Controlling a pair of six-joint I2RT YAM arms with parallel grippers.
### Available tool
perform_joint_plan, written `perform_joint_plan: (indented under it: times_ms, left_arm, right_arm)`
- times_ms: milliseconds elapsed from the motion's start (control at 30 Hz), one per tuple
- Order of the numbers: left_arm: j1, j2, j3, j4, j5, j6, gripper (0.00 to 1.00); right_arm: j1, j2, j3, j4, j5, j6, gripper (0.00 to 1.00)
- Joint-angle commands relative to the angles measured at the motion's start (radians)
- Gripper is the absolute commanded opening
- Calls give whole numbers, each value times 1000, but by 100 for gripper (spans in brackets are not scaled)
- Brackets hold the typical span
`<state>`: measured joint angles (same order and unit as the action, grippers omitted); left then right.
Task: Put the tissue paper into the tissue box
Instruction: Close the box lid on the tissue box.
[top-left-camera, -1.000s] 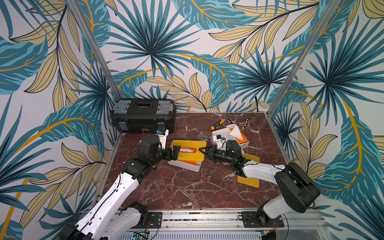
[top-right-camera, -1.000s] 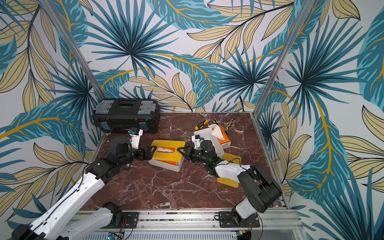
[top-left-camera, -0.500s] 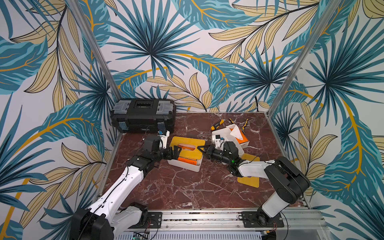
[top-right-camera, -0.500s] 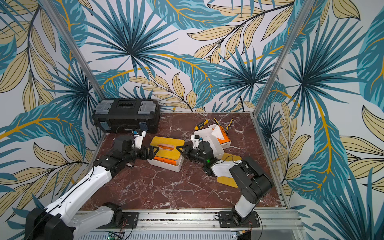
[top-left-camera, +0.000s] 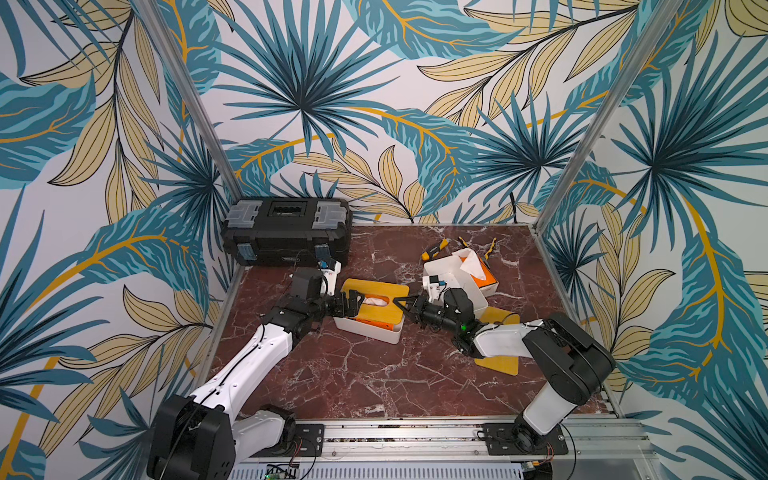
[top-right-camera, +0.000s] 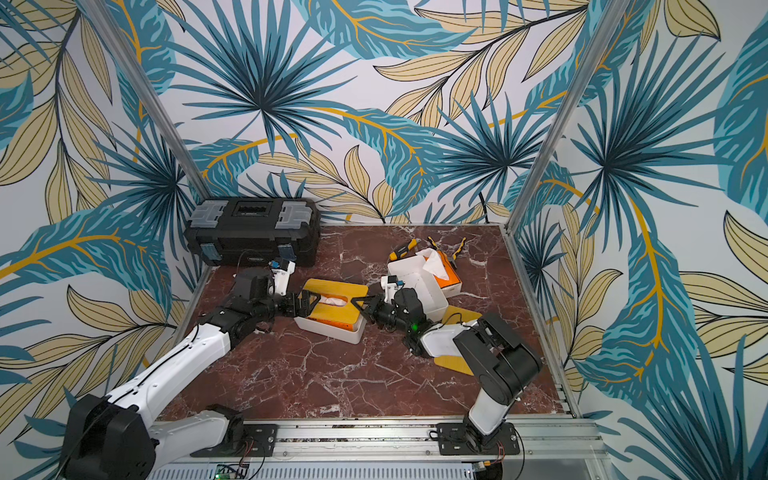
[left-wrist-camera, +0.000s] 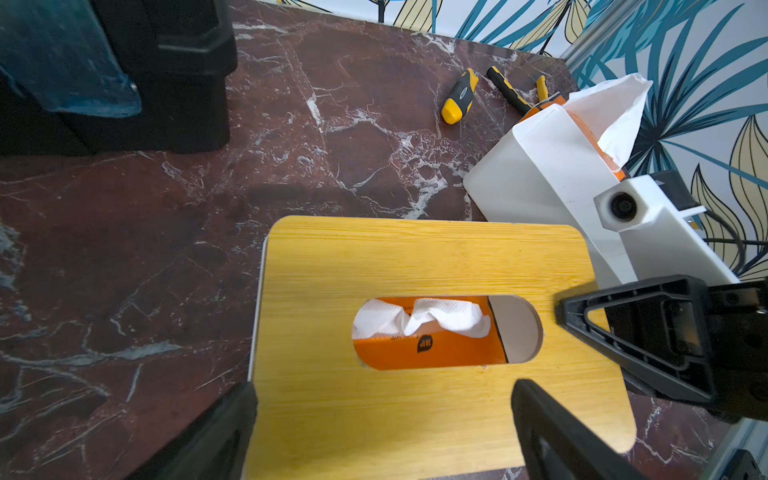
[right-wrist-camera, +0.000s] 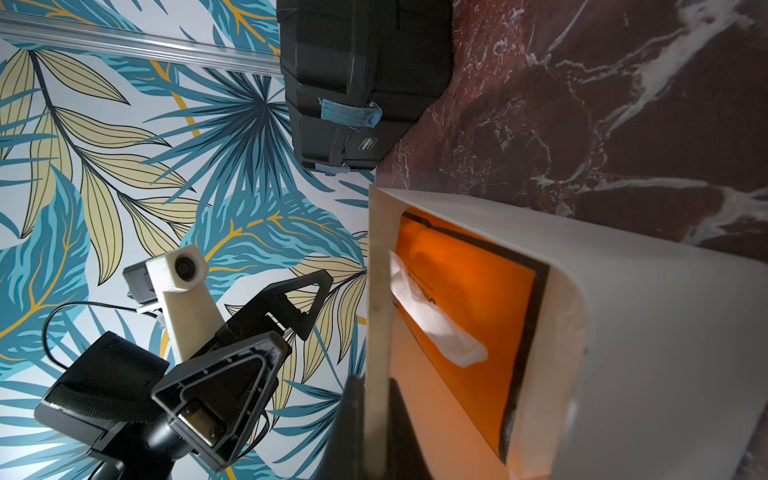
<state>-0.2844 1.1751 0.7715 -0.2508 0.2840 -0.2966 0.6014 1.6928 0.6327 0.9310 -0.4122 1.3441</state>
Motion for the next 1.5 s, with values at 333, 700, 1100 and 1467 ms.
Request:
perform_joint_plan:
  times_ms: [333,700,1100,1467]
  left_arm:
    - [47,59,-49,86,78,-1,100]
    - [64,33,-74,126,37,-12,100]
    - [83,77,-81,164,10,-11,100]
    - [100,147,-94,242,45,-31,100]
  right_arm:
    - [33,38,-25,49,36,130,0]
    - [49,65,-50,93,66,185,0]
    - [70,68,-48,62,83,203,0]
    - [83,73,-54,50,89,238,0]
